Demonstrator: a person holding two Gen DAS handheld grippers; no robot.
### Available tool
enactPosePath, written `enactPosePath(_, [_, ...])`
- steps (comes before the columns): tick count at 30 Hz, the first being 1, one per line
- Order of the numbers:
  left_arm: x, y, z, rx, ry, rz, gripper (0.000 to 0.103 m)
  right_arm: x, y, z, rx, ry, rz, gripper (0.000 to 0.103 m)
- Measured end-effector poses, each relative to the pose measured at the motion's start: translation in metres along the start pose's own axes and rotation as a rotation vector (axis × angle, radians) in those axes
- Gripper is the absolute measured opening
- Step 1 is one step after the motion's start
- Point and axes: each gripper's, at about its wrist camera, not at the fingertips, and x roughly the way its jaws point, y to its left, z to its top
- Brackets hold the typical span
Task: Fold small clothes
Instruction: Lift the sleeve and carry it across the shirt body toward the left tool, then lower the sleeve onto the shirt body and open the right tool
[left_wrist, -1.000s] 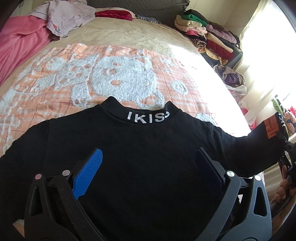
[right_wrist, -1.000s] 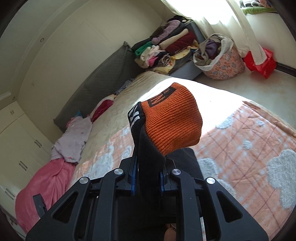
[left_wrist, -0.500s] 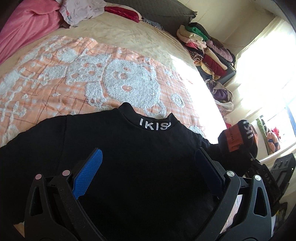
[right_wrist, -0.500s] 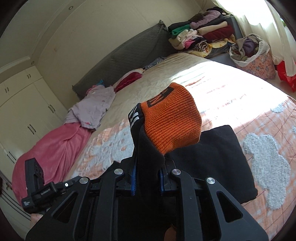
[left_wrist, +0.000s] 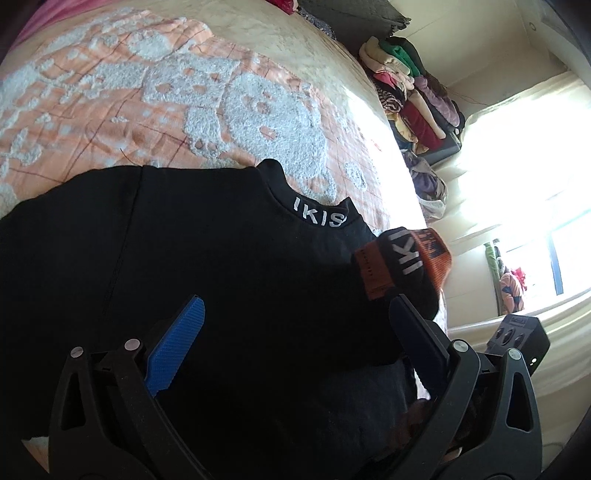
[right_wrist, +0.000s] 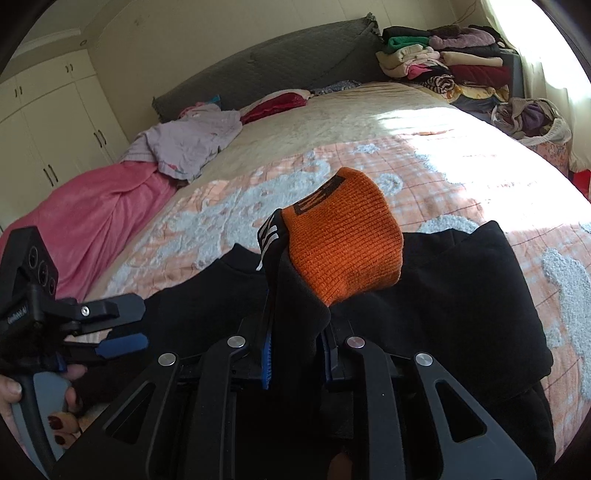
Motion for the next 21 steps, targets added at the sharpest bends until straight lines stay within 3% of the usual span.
enactPosePath(2, [-0.002,0.005,0.000,-0.022,0.000,-0.013,0.094,0.006,0.009,-0.007,-0.026,0.020,0.014,0.039])
enactPosePath(5, [-0.005,0.012,0.002,-0.052,-0.001,-0.032,0.094,0.009,0.025,-0.015,-0.099,0.030,0.026,0.047])
enactPosePath(10, [0.002,0.026,0.001,-0.111,0.034,-0.073,0.094,-0.002,0.034,-0.019,-0.145,0.041,0.079,0.058])
enactPosePath(14, [0.016,0.021,-0.006,-0.098,0.075,-0.082,0.091,-0.019,0.022,-0.022,-0.144,0.030,0.067,0.060])
enactPosePath(17, [0.029,0.013,-0.012,-0.066,0.109,-0.052,0.081,-0.029,0.005,-0.025,-0.105,0.028,0.047,0.062])
enactPosePath(21, [0.044,0.010,-0.018,-0.039,0.112,0.015,0.056,-0.043,-0.020,-0.028,-0.053,0.020,0.010,0.063])
